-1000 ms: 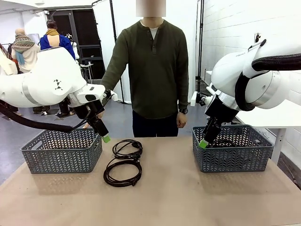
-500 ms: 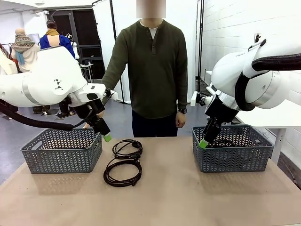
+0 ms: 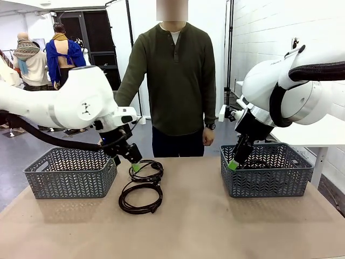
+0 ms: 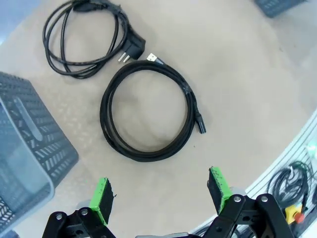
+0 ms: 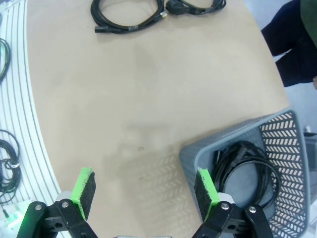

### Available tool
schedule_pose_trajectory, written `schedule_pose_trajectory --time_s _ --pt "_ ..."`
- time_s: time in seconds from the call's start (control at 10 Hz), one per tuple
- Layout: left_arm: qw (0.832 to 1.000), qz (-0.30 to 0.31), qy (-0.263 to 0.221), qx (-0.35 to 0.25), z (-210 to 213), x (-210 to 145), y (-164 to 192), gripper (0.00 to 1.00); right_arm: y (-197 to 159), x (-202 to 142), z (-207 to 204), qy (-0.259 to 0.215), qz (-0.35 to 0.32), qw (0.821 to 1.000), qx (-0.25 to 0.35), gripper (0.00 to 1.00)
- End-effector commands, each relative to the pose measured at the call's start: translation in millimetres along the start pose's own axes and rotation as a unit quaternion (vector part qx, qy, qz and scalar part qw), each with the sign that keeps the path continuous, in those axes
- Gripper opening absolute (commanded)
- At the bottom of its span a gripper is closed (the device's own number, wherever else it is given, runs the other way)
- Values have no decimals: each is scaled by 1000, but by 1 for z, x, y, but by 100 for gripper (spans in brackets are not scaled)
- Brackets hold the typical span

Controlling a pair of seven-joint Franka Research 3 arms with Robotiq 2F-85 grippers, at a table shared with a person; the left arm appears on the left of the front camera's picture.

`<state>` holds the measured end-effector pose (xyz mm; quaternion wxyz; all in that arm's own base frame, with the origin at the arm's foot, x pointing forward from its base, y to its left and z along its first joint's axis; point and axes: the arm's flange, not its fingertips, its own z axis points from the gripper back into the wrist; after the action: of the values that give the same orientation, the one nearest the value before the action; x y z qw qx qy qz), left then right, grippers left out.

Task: Organize the cables according to human instructions.
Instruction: Pick up a bundle of cables and place it in the basket indicated by the human.

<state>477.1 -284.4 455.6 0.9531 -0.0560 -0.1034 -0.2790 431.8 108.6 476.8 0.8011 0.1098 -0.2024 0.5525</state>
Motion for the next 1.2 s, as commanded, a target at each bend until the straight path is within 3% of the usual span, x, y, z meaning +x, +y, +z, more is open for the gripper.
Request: schedule_pose_trajectory --time_s 0.0,0.4,0.7,1.1 --pt "999 44 17 8 -11 28 -8 100 -3 3 0 6 0 1000 0 100" --pt "996 80 35 -20 -45 46 -17 100 -3 3 0 6 0 1000 0 100" --pt "996 71 57 -19 -53 45 -26 100 -3 3 0 6 0 1000 0 100" --pt "997 65 38 -24 -58 43 -20 100 -3 3 0 6 0 1000 0 100"
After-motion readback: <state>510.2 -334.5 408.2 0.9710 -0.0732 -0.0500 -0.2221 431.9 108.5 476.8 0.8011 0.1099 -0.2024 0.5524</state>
